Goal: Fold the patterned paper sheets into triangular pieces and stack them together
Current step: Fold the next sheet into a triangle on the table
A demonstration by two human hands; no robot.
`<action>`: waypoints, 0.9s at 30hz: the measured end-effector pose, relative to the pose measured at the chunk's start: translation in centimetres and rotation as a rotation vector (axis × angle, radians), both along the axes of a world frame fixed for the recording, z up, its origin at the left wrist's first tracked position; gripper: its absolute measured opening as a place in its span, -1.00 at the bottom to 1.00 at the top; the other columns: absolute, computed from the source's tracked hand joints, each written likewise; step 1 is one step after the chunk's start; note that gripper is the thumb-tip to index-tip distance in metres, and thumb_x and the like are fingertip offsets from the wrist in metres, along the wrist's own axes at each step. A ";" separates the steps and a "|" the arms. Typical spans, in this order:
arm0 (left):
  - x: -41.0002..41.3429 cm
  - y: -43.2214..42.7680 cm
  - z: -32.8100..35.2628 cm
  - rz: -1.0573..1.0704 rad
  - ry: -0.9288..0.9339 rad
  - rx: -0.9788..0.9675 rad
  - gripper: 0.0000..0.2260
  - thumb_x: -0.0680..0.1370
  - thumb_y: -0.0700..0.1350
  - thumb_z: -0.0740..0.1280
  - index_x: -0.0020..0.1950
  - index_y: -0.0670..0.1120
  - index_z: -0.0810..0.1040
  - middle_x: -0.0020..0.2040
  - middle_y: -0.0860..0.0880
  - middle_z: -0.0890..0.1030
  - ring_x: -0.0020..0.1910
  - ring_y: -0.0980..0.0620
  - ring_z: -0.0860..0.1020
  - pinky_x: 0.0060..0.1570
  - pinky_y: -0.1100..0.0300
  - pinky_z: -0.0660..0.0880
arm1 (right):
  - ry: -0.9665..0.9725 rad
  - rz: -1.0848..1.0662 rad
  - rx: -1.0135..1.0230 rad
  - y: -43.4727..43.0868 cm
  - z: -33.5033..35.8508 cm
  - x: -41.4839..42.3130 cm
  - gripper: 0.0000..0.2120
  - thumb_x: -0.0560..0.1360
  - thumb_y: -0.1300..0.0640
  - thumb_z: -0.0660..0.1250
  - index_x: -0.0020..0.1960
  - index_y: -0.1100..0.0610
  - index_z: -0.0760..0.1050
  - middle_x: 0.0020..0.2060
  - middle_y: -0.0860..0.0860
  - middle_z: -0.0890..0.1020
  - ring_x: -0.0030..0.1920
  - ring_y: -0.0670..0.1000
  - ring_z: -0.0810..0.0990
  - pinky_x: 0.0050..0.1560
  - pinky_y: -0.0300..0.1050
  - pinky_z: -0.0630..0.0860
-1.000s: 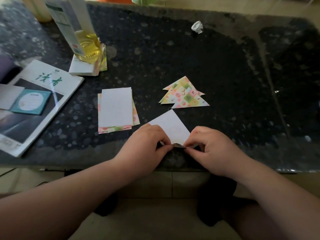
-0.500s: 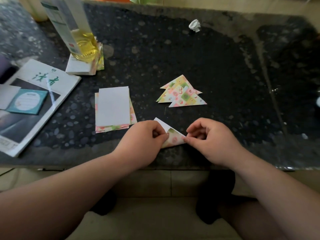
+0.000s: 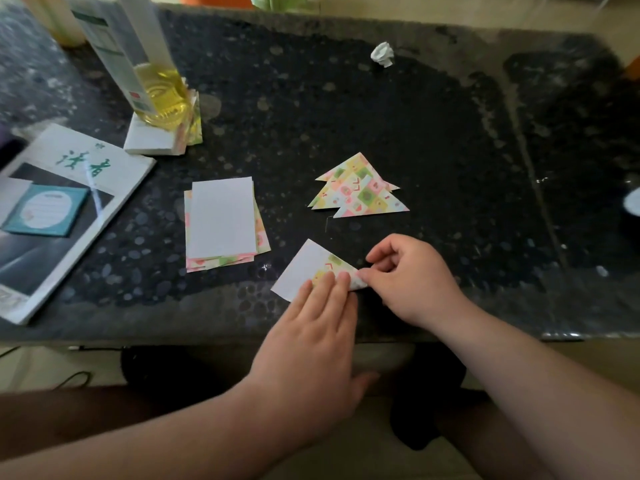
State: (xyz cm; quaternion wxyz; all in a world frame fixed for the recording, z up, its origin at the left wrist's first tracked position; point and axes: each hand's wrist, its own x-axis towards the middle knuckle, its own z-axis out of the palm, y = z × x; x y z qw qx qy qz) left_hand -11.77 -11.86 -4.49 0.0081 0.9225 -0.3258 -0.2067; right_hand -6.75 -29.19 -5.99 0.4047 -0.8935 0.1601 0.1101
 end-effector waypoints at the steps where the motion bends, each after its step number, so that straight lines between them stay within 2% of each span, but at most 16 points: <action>1: -0.2 -0.1 0.0 -0.009 0.006 0.012 -0.17 0.65 0.34 -0.01 0.52 -0.19 -0.40 0.61 -0.21 -0.38 0.60 -0.19 -0.38 0.58 -0.14 -0.30 | -0.003 -0.004 -0.001 0.0 -0.1 0.0 -0.83 0.47 0.11 0.55 -0.12 -0.04 0.55 -0.27 -0.06 0.66 -0.29 -0.06 0.63 -0.21 -0.12 0.57; 4: -0.3 -0.3 -0.3 -0.003 -0.010 0.019 -0.16 0.65 0.36 -0.05 0.53 -0.18 -0.45 0.59 -0.20 -0.42 0.57 -0.17 -0.44 0.58 -0.12 -0.30 | -0.003 -0.001 -0.013 0.1 -0.2 0.0 -0.82 0.48 0.10 0.54 -0.11 -0.05 0.54 -0.26 -0.06 0.67 -0.30 -0.05 0.66 -0.16 -0.06 0.64; 8: 0.0 -0.2 -0.5 0.010 -0.003 0.018 -0.16 0.65 0.35 -0.04 0.58 -0.17 -0.42 0.61 -0.18 -0.40 0.59 -0.14 -0.42 0.59 -0.08 -0.29 | -0.007 -0.003 -0.021 0.1 -0.2 0.1 -0.83 0.48 0.10 0.54 -0.10 -0.05 0.54 -0.26 -0.06 0.67 -0.31 -0.04 0.67 -0.15 -0.04 0.66; 13: -0.1 -0.2 -0.6 -0.004 0.010 0.047 -0.17 0.65 0.34 -0.05 0.56 -0.19 -0.42 0.61 -0.20 -0.38 0.60 -0.17 -0.39 0.60 -0.13 -0.23 | -0.013 -0.006 -0.028 0.2 -0.5 0.2 -0.82 0.47 0.10 0.55 -0.12 -0.05 0.54 -0.27 -0.06 0.67 -0.32 -0.02 0.67 -0.16 -0.01 0.67; 27: 0.5 -0.1 -1.1 0.013 -0.030 0.039 -0.16 0.65 0.35 -0.05 0.61 -0.19 -0.37 0.63 -0.20 -0.34 0.62 -0.16 -0.34 0.60 -0.08 -0.27 | -0.020 -0.034 -0.012 0.3 -0.9 0.3 -0.81 0.47 0.10 0.55 -0.15 -0.04 0.54 -0.29 -0.04 0.67 -0.35 -0.01 0.65 -0.20 0.02 0.68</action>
